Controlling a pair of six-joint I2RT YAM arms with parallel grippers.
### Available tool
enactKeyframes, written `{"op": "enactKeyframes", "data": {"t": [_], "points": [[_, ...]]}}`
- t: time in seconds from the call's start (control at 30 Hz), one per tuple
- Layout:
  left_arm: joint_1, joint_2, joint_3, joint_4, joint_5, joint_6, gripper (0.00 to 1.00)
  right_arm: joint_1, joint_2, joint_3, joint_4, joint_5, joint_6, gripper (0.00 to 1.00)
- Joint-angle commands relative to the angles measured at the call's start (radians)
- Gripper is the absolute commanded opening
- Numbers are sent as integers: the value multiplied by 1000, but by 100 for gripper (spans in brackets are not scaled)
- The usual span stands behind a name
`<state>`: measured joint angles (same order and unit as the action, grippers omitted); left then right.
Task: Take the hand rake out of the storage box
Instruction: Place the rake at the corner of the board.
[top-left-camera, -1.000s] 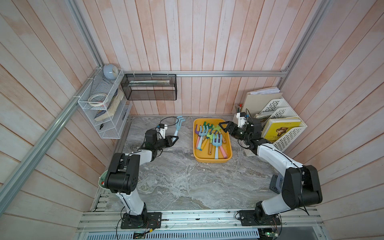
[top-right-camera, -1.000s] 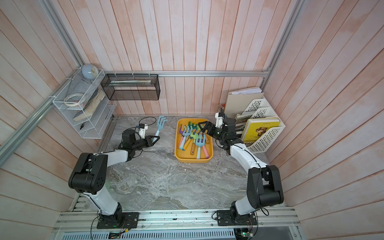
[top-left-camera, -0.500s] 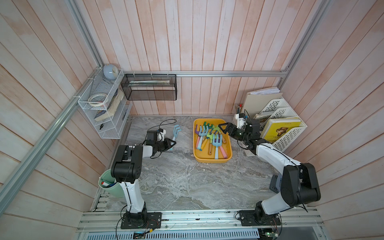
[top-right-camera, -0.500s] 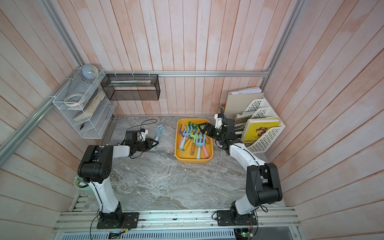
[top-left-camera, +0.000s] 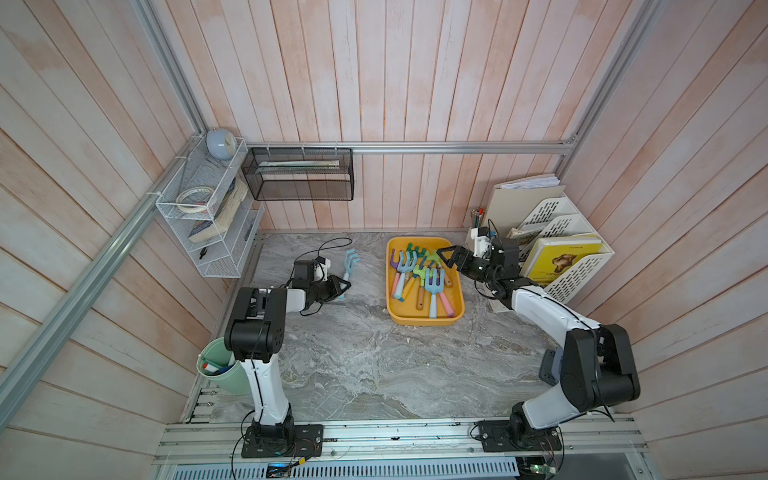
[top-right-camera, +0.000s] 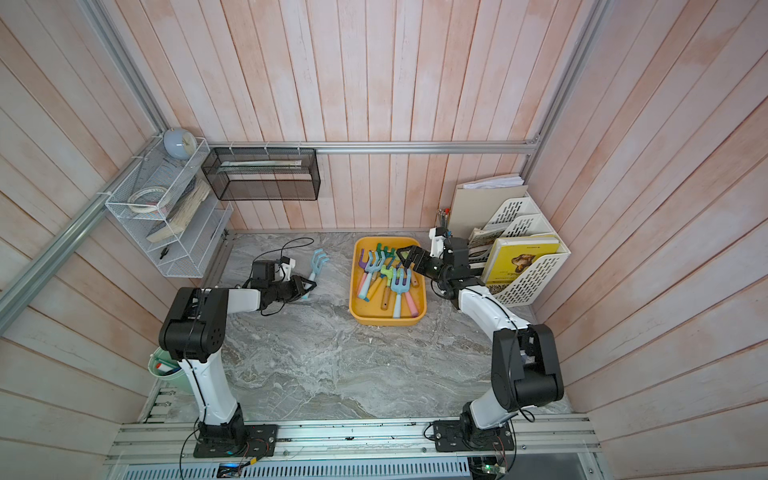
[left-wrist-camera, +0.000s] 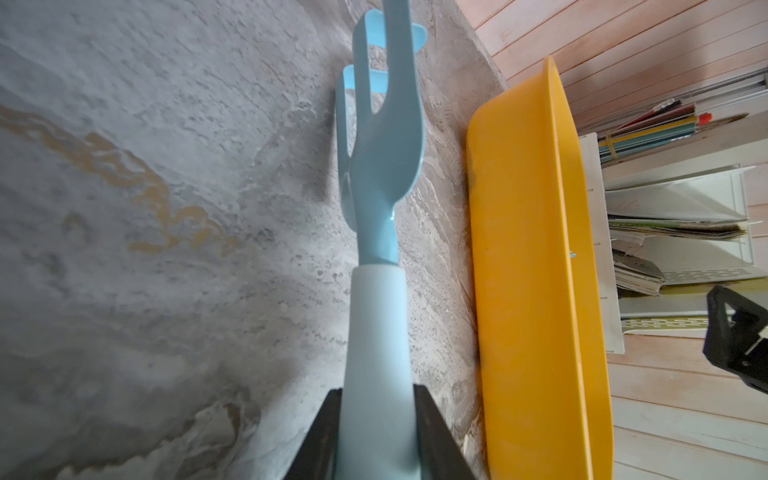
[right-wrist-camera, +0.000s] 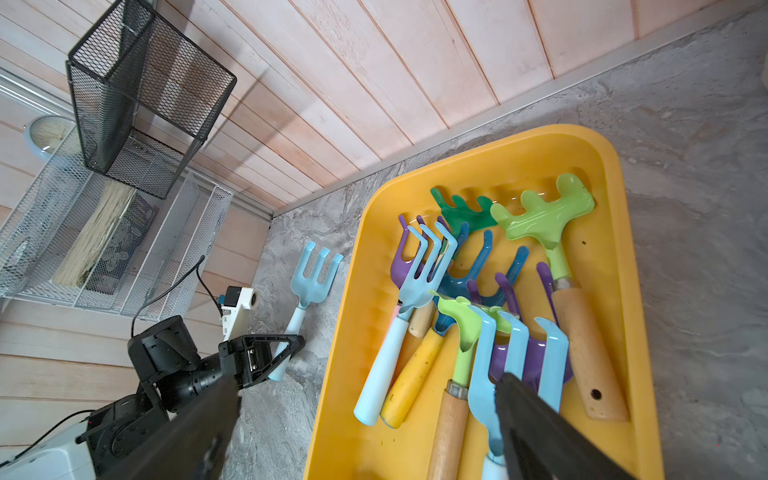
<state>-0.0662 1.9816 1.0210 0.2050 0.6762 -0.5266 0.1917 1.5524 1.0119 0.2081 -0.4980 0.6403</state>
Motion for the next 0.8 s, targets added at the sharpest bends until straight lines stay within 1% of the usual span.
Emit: {"op": "enactKeyframes", "data": {"t": [0.0, 0.2, 0.3, 0.57, 0.63, 0.7, 0.77], "points": [[9, 31, -6, -59, -43, -11, 21, -6, 14, -12, -13, 7, -21, 98], [9, 39, -6, -64, -65, -8, 22, -6, 13, -17, -11, 2, -18, 98], [12, 44, -2, -62, -62, -2, 30, -5, 6, -33, -1, 8, -9, 98], [14, 45, -7, -62, -70, -4, 34, -6, -6, -51, -1, 15, -14, 98], [14, 43, -7, -67, -75, -3, 39, -7, -8, -53, 0, 12, -14, 98], [14, 39, -10, -67, -77, -1, 39, -8, -10, -56, 1, 13, -14, 98], [16, 33, -12, -75, -89, 2, 43, -8, -11, -57, -1, 13, -14, 98]]}}
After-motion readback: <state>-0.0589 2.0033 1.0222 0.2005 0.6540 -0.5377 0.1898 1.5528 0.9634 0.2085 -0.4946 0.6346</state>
